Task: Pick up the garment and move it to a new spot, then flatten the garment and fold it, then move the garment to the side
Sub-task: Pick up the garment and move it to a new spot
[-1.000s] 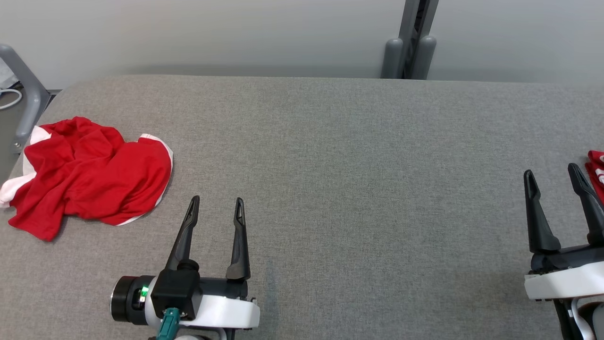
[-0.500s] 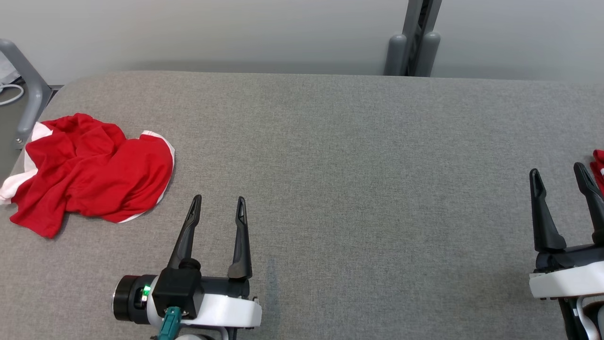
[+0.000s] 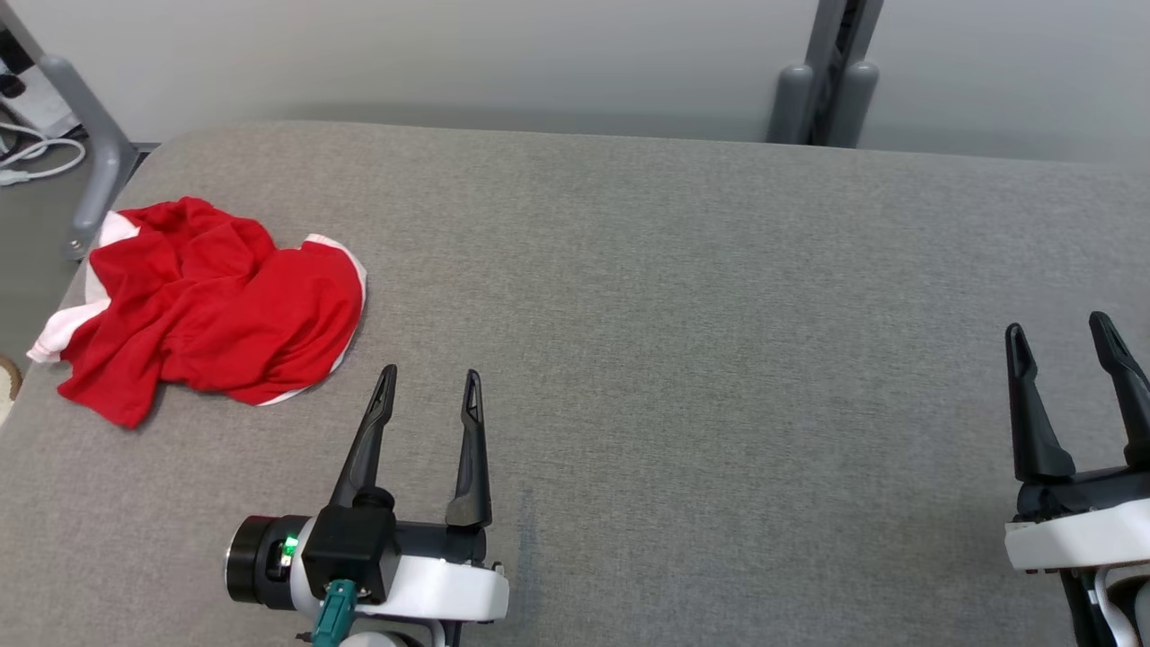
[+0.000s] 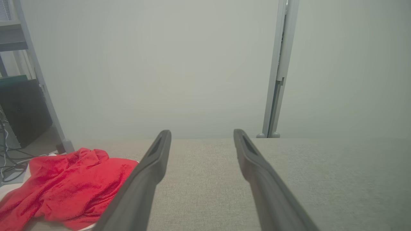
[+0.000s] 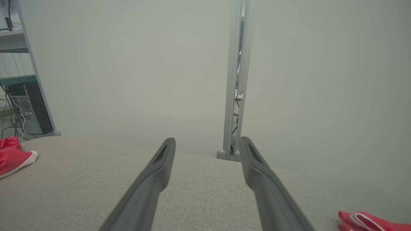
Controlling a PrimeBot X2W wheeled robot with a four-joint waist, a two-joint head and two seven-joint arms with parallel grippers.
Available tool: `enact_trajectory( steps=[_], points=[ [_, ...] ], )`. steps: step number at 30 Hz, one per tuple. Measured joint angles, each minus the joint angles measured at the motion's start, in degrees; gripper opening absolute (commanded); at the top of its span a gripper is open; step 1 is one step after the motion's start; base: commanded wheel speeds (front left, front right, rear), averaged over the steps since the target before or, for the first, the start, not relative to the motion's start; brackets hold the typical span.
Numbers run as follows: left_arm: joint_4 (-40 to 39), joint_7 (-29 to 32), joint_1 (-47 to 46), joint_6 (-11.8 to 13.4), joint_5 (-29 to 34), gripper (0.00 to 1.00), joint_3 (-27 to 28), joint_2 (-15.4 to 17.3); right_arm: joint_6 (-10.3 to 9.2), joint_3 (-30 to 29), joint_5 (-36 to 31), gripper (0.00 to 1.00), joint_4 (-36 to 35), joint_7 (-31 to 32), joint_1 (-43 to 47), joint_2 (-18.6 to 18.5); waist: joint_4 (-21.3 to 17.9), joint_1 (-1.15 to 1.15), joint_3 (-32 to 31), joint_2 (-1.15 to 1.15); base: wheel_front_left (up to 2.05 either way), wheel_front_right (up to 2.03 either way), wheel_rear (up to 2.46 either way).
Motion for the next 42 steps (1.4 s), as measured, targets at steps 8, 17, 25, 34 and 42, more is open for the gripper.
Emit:
enact_trajectory(
  steps=[8,17,25,34,42],
  points=[
    [-0.5,0.0,0.5,0.4,0.1,1.00,0.4,0.0,0.00,1.4,-0.1,1.00,-0.5,0.0,0.9,-0.4,6.0,0.00,0.2,0.00,0.00,0.00,0.00],
    [-0.9,0.0,3.2,-0.6,0.4,1.00,1.6,0.0,0.00,3.1,-0.5,1.00,-0.4,0.0,2.1,-0.6,14.8,0.00,-0.8,0.00,0.00,0.00,0.00],
    [-2.8,0.0,6.1,0.0,0.0,1.00,3.3,0.1,0.01,7.5,-0.6,1.00,0.1,0.0,1.7,-0.2,20.7,0.00,-2.0,0.00,0.00,0.00,0.00],
    [-5.7,0.0,8.4,2.2,0.0,1.00,4.7,0.0,0.01,12.7,0.6,1.00,2.3,0.0,-2.2,-1.8,21.4,0.00,-1.4,0.00,0.00,0.00,0.00],
    [-6.3,0.0,8.9,2.8,-0.1,1.00,5.2,0.0,0.01,13.7,1.3,1.00,3.3,0.0,-3.0,-2.4,21.4,0.00,-1.6,0.00,0.00,0.00,0.00]
  ],
)
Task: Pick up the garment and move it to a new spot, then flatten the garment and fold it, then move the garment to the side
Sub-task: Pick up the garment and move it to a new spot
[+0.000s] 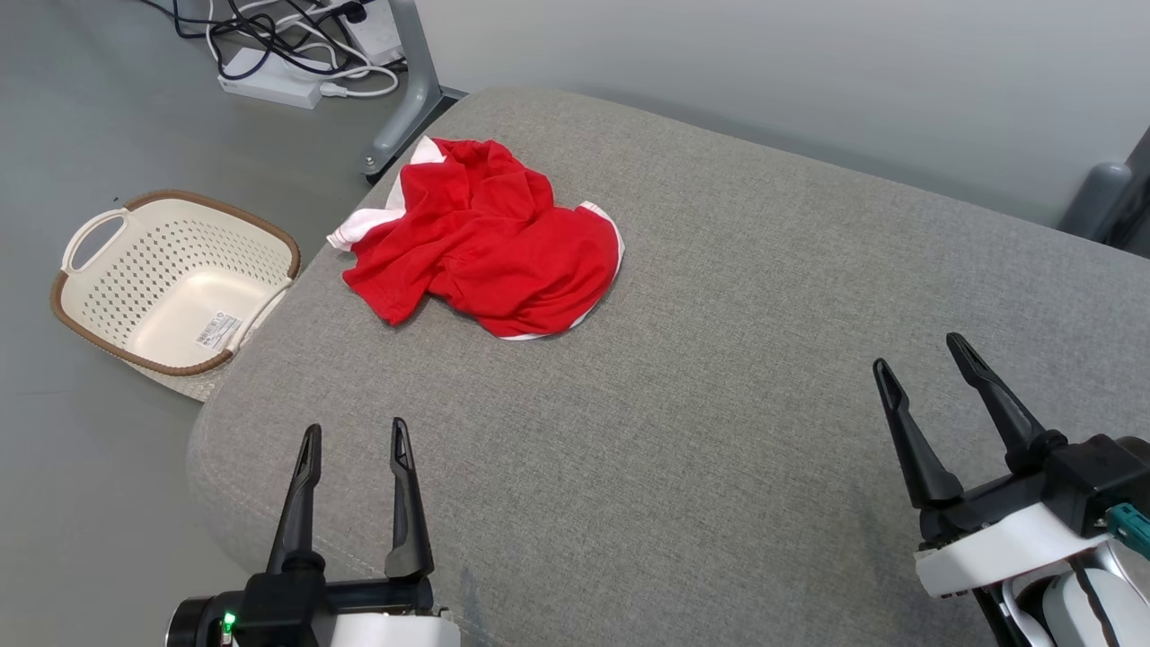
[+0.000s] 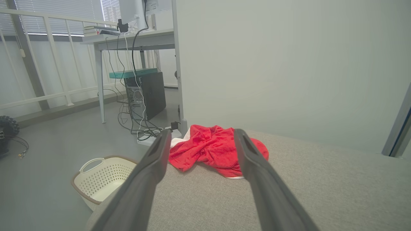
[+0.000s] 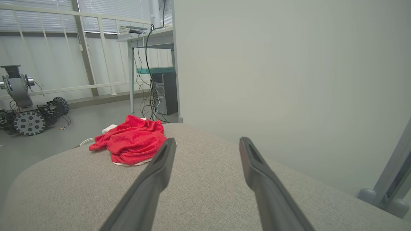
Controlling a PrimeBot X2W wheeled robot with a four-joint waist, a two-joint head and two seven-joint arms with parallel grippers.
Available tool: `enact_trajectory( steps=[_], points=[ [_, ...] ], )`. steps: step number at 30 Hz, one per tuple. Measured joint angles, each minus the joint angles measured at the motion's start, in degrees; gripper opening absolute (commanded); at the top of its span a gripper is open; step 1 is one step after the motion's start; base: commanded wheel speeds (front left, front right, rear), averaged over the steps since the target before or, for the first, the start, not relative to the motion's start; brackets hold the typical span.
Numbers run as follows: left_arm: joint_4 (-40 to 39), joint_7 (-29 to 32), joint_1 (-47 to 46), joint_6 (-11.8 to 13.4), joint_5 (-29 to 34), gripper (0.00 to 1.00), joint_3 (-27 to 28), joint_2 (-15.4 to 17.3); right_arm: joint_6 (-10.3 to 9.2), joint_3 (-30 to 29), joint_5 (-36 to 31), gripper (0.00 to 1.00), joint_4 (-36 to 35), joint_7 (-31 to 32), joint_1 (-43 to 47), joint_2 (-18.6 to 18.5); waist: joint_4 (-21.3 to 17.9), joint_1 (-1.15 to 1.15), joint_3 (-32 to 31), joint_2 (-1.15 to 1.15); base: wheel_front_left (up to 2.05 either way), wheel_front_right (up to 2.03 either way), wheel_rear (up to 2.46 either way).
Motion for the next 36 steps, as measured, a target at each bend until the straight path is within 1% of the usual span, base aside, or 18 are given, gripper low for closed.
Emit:
enact_trajectory(
  steps=[16,22,25,27,30,33,36],
  points=[
    [0.3,0.0,-0.5,-0.8,-0.2,1.00,0.9,0.0,0.00,-2.2,-0.2,1.00,-0.3,0.0,0.9,0.5,-0.3,0.00,-0.1,0.00,0.00,0.00,0.00],
    [0.3,0.0,-0.9,-0.9,-0.6,1.00,0.8,0.0,-0.01,-3.8,-0.4,1.00,-1.8,0.0,1.7,-0.2,-0.2,0.00,1.3,0.00,0.00,0.00,0.00],
    [1.0,0.0,-2.0,-1.9,0.3,1.00,0.4,0.0,0.00,-5.2,-0.9,1.00,-3.1,0.0,2.1,-0.9,-0.2,0.00,2.5,0.00,0.00,0.00,0.00],
    [1.2,0.0,-3.2,-2.4,-0.8,1.00,0.3,0.0,0.00,-6.2,-1.2,1.00,-4.3,0.0,2.4,-1.6,-0.2,0.00,3.5,0.00,0.00,0.00,0.00],
    [2.8,0.0,-5.7,-4.3,-1.1,1.00,0.8,0.0,0.00,-7.9,-1.4,1.00,-6.4,0.0,3.8,-2.7,-0.3,0.00,5.2,0.00,0.00,0.00,0.00],
    [3.6,0.0,-9.1,-5.3,-1.1,1.00,3.4,0.0,0.00,-8.4,-1.8,1.00,-8.7,0.0,4.3,-4.5,-0.7,0.00,7.1,0.00,0.00,0.00,0.00],
    [4.8,0.0,-13.7,-6.7,0.5,1.00,6.0,0.0,0.00,-8.5,-1.8,1.00,-11.1,0.0,4.0,-7.2,-1.8,0.00,9.5,0.00,0.00,0.00,0.00]
  ],
)
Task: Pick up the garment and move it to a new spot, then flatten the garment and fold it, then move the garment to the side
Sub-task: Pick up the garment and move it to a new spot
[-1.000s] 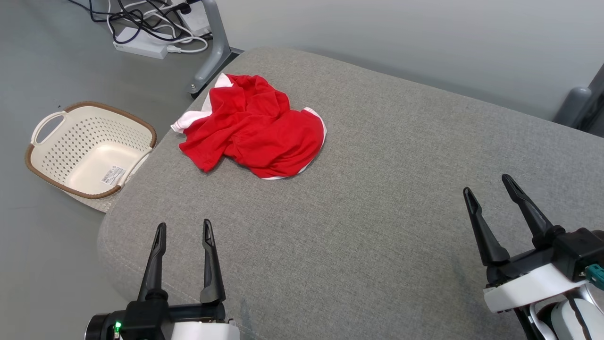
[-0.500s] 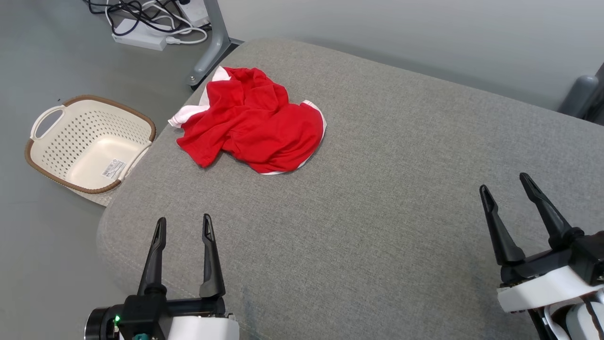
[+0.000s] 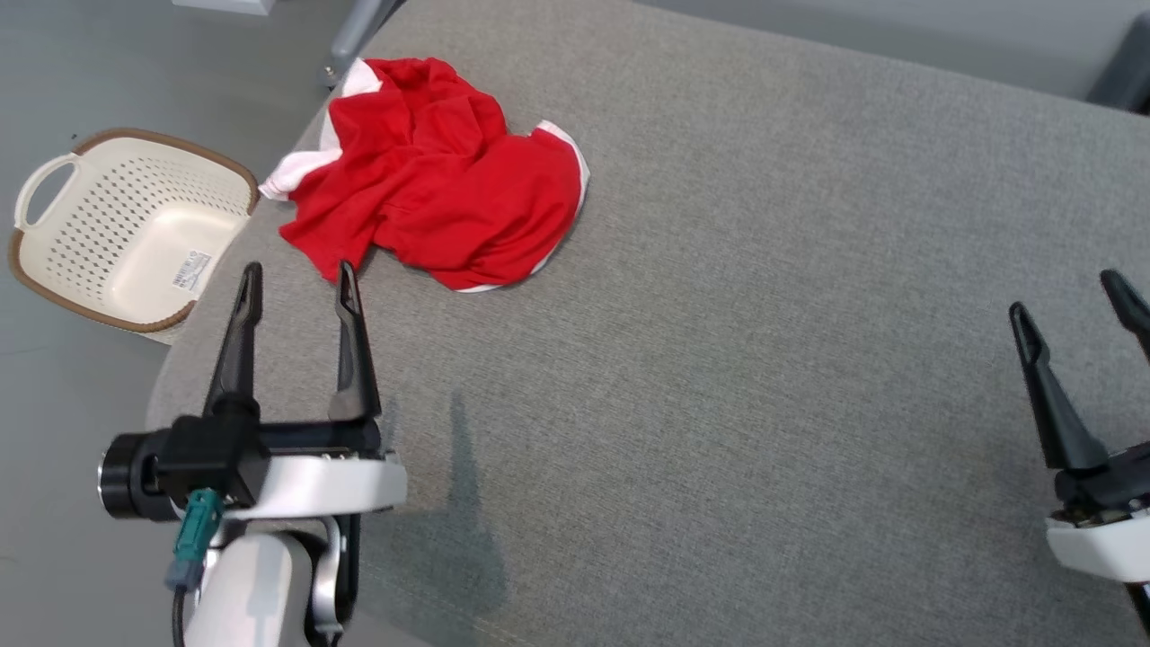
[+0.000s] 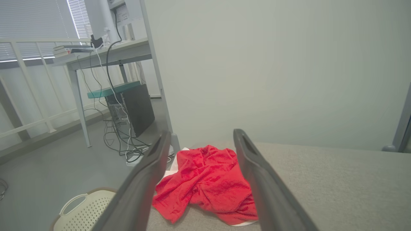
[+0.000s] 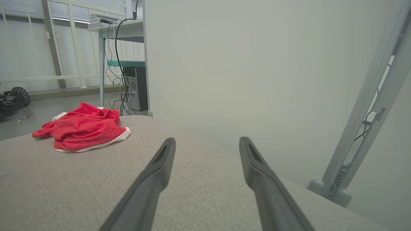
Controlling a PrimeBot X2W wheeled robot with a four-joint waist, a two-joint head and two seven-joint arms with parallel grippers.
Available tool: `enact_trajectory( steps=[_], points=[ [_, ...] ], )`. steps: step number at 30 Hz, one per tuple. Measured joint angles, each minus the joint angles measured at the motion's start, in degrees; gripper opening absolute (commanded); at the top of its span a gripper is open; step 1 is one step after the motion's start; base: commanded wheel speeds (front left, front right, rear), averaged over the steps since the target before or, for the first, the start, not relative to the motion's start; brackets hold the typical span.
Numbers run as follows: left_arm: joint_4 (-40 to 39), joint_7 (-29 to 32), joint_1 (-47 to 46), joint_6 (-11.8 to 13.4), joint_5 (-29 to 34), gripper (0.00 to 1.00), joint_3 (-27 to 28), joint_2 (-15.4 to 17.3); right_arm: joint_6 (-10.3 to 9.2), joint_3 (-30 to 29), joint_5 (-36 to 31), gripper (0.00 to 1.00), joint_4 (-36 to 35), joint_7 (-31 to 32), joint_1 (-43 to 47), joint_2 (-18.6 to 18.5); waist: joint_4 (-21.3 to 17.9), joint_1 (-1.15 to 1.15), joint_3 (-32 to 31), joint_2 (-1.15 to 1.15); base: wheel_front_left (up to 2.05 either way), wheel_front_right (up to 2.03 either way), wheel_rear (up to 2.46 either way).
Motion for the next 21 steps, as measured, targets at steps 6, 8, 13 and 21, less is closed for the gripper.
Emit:
enact_trajectory(
  steps=[6,8,13,21],
  points=[
    [10.7,0.3,-13.4,-4.8,-3.1,1.00,5.9,2.2,-0.01,-2.0,1.2,1.00,-6.0,0.4,-1.4,-5.6,-3.3,0.00,6.5,0.00,0.00,0.00,0.00],
    [14.7,4.7,-17.1,-6.5,-4.0,1.00,6.0,3.9,0.00,-2.1,1.4,1.00,-7.7,0.5,-1.8,-6.6,-4.3,0.00,8.2,0.00,0.00,0.00,0.00],
    [21.5,18.2,-25.9,-10.8,-11.3,1.00,8.1,6.3,-0.01,-1.8,1.8,1.00,-10.5,0.5,-3.0,-7.9,-7.5,0.00,11.5,0.00,0.00,0.00,0.00],
    [30.4,32.3,-34.0,-12.2,-12.9,1.00,8.2,11.9,0.00,-1.2,2.0,1.00,-12.4,0.5,-4.4,-7.9,-12.2,0.00,15.3,0.00,0.00,0.00,0.00]
  ],
)
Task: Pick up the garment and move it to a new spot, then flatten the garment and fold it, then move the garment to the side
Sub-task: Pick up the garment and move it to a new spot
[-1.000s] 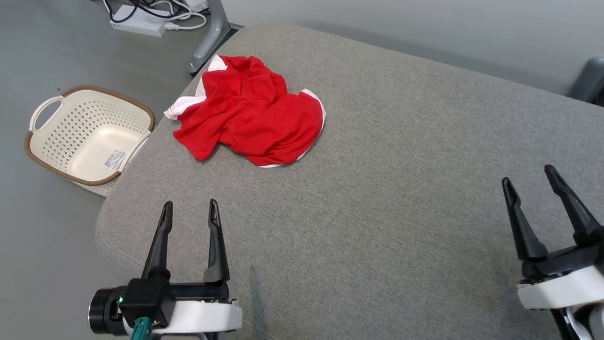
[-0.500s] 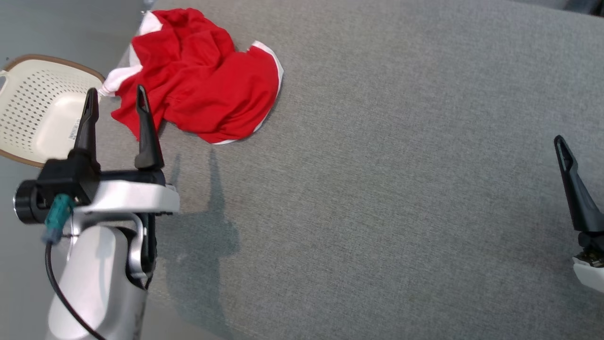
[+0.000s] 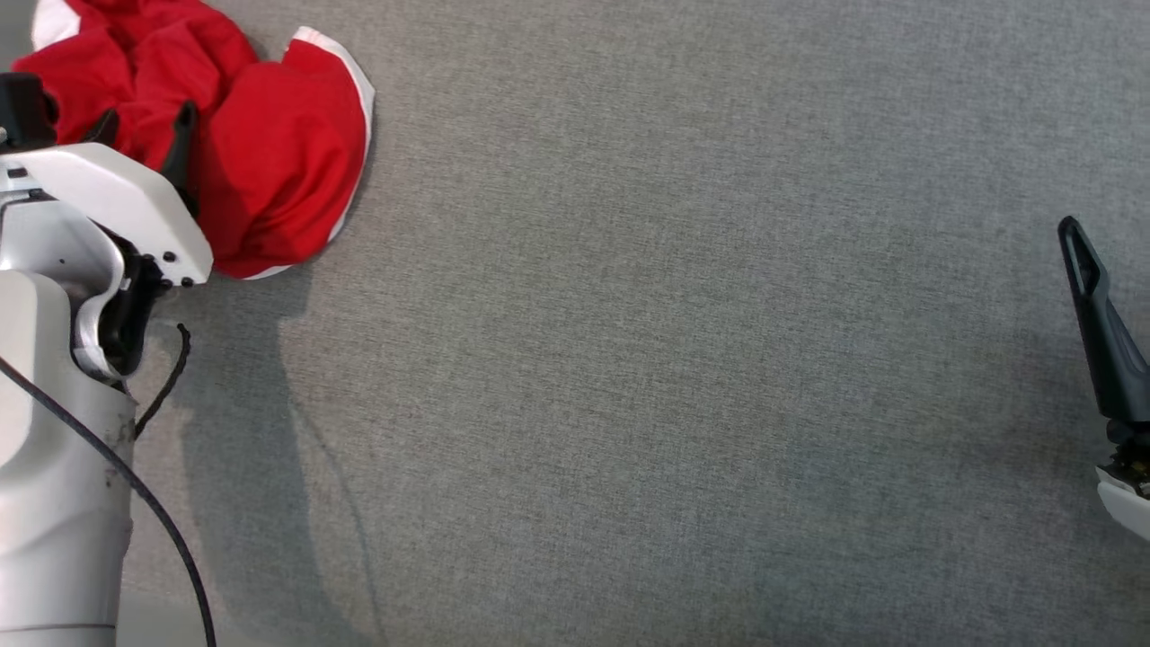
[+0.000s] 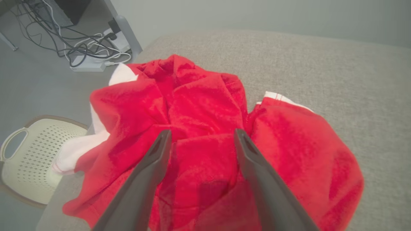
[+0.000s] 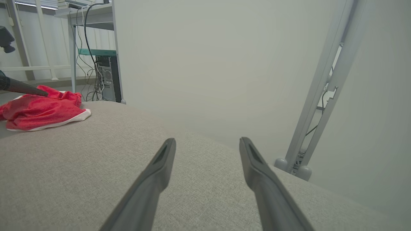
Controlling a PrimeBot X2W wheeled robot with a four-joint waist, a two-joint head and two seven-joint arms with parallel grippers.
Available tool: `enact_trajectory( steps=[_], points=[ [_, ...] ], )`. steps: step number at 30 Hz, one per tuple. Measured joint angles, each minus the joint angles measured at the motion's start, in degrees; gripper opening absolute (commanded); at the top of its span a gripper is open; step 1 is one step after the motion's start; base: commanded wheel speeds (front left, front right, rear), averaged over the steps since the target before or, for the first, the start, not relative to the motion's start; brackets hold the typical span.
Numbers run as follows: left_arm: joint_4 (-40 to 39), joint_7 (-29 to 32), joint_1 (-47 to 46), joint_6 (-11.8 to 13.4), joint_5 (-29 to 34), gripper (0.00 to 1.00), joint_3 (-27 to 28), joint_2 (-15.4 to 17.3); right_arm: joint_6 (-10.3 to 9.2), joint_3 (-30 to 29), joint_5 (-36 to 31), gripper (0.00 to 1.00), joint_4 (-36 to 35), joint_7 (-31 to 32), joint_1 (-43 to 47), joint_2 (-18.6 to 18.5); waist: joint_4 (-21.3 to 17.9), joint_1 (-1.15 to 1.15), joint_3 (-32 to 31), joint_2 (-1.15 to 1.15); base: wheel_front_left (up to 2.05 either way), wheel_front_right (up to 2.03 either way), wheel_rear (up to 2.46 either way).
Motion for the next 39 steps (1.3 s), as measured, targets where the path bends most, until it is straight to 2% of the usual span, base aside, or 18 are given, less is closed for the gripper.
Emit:
enact_trajectory(
  steps=[6,11,12,13,14,18,22,30,34,39],
  points=[
    [5.0,6.5,-2.6,-0.7,-0.2,1.00,-1.3,1.4,0.00,0.2,0.0,1.00,-0.1,-0.1,-0.1,0.0,-2.1,0.00,1.8,0.00,0.00,0.00,0.00],
    [8.0,9.4,-4.3,-0.7,-0.7,1.00,-1.7,1.8,0.00,0.3,0.4,1.00,-0.1,-0.1,-0.5,0.0,-2.9,0.00,2.4,0.00,0.00,0.00,0.00],
    [8.5,9.7,-4.6,-0.6,-1.2,0.84,-1.5,1.8,0.00,0.4,0.4,1.00,-0.1,-0.2,-0.7,0.0,-3.1,0.00,2.4,0.00,0.00,0.00,0.00],
    [8.9,10.0,-4.6,-0.6,-1.6,0.47,-1.4,1.8,0.00,0.5,0.4,1.00,0.0,-0.2,-0.9,0.1,-3.2,0.00,2.3,0.00,0.00,0.00,0.00],
    [9.4,10.1,-4.6,-0.7,-1.8,0.00,-1.4,1.8,0.00,0.6,0.4,1.00,0.2,-0.2,-1.0,0.1,-3.3,0.00,2.2,0.00,0.00,0.00,0.00],
    [10.4,10.4,-4.5,-1.4,-2.1,0.00,-1.7,1.9,0.00,1.0,0.2,1.00,1.1,-0.2,-1.1,0.7,-3.6,0.00,1.4,0.00,0.00,0.00,0.00],
    [10.0,7.5,-3.8,-1.3,-1.4,0.00,-2.0,2.5,0.00,1.1,0.0,1.00,1.4,-0.3,-1.3,1.4,-3.5,0.00,0.2,0.00,0.00,0.00,0.00],
    [5.2,-5.2,-3.8,-0.5,1.1,0.00,-2.4,3.0,0.00,2.7,-0.4,1.00,3.6,-0.3,-2.5,4.1,-3.5,0.00,-4.0,0.00,0.00,0.00,0.00],
    [0.3,-14.5,-4.2,0.7,1.8,0.00,-1.6,2.2,0.00,2.9,-0.6,1.00,5.2,-0.3,-3.1,6.1,-4.0,0.00,-6.9,0.00,0.00,0.00,0.00],
    [-4.5,-18.3,-3.5,0.2,2.5,0.00,-3.4,0.7,0.00,2.9,-1.0,1.00,6.4,-0.3,-3.6,7.6,-4.9,0.00,-10.0,0.00,0.00,0.00,0.00]
  ],
)
